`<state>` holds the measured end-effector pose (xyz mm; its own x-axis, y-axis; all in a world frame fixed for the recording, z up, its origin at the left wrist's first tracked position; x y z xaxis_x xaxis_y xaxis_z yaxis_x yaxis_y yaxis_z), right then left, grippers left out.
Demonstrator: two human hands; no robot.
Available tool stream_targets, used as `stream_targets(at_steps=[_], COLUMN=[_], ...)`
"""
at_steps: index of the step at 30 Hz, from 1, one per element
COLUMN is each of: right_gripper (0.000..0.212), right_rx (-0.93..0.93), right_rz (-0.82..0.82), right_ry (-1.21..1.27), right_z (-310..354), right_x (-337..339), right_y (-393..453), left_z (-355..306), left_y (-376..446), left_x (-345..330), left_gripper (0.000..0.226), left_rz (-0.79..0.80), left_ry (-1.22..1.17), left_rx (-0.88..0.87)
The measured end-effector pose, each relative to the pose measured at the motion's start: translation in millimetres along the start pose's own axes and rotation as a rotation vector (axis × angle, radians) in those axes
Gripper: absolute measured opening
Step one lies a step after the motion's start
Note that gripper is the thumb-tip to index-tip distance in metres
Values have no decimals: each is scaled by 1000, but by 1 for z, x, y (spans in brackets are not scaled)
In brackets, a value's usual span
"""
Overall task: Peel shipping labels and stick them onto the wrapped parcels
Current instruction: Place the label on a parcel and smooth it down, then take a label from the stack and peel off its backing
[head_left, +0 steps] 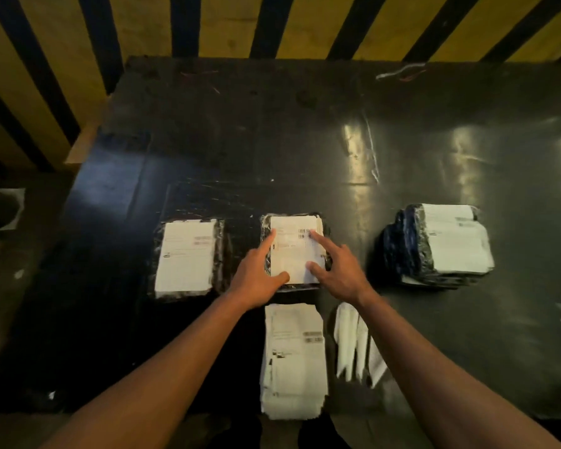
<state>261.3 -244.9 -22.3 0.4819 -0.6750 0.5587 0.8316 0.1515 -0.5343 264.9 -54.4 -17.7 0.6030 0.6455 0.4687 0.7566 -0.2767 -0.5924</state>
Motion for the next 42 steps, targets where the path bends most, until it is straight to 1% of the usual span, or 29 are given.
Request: stream_targets(at_steps=[4, 8, 11, 14, 17, 19, 21, 24, 26, 29, 32, 36, 40, 42], right_gripper=[72, 72, 71, 70, 71, 73, 72, 62, 53, 39, 24, 27, 33, 33], right_rx=[-42, -72, -77, -117, -130, -125, -104, -9, 51, 94, 40, -116, -124, -120], right_rz=[2, -19, -30, 15, 43, 41, -1, -120, -165, -144, -83, -24, 1, 13], right_ry=[53, 124, 167, 175, 157, 92, -3, -99, -113, -49, 100, 231, 245, 261], right_z=[-55, -92, -110, -124, -122, -116, -108, -95, -87, -82, -91, -104, -99, -97], right_x=[16, 32, 41, 39, 36, 37, 40, 39, 29, -3, -43, -91, -115, -120], right_y=[6, 18, 28, 33, 30, 23, 11, -14, -33, -59, -81, -99, -101, -99], left_z=[-21, -39, -49, -54, -50, -45, -40, -25, -7, 28, 64, 97, 104, 107], left_y=[36, 68, 88, 99, 100, 92, 77, 44, 19, -19, -54, -86, -94, -92], left_x=[-45, -72, -86, -96, -97, -93, -83, -66, -57, -55, -64, -93, -118, -125], left_gripper=[105, 106, 104, 100, 98, 97, 93, 79, 69, 60, 55, 57, 65, 66], left_rz=[40, 80, 125, 158, 156, 128, 76, -2, -49, -86, -107, -86, -25, 12], left_ry=[-4, 28, 55, 97, 134, 151, 134, 134, 136, 120, 95, 101, 201, 211], left_rx=[0, -5, -10, -10, 1, 8, 6, -32, -52, -56, -27, 13, 38, 65])
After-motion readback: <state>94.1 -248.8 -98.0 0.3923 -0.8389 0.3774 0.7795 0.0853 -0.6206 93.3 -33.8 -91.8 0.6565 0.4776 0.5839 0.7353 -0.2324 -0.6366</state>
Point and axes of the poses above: each hand's wrist, its own y-axis towards the middle knuckle, its own x-axis out of the back of the hand, z = x × y, the point moved 10 cm from there along y, towards the middle knuckle, and after that the axes turned 13 degrees about z, right-handed, at the moved point
